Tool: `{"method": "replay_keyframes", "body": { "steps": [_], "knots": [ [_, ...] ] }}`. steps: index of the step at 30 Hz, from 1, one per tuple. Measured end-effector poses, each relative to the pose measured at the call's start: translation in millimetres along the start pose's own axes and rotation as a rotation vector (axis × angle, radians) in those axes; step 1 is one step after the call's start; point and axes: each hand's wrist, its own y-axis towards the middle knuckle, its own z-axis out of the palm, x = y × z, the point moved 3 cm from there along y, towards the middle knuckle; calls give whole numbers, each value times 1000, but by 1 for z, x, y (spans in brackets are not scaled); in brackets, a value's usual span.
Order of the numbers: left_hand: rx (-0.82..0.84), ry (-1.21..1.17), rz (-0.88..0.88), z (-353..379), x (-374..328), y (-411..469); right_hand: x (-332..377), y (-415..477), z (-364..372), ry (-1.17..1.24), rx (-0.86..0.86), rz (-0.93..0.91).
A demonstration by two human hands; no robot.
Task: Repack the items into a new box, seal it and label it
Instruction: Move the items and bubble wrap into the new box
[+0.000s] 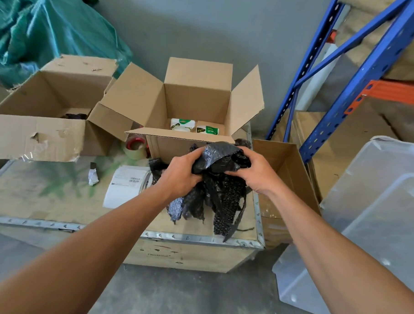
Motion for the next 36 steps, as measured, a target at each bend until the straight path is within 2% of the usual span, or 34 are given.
{"method": "replay_keyframes", "body": {
  "steps": [4, 10, 14, 22, 30, 36],
  "knots": [
    [-20, -4, 33, -4, -33, 7, 23, -6, -26, 37, 17, -2],
    [-57, -2, 113, -31, -99, 36, 76, -6, -74, 36, -56, -64],
    [-86, 68, 135, -72, -139, 70, 125, 8, -100, 68, -96, -122],
    [-154, 214, 234, -183, -199, 139, 224, 79, -119, 292, -111, -227],
    [-254, 308, 298, -267, -192, 231, 285, 188, -110, 394, -159, -292],
    [-220, 298, 319, -264, -135, 286, 255, 254, -89, 407, -243, -242]
  ]
}}
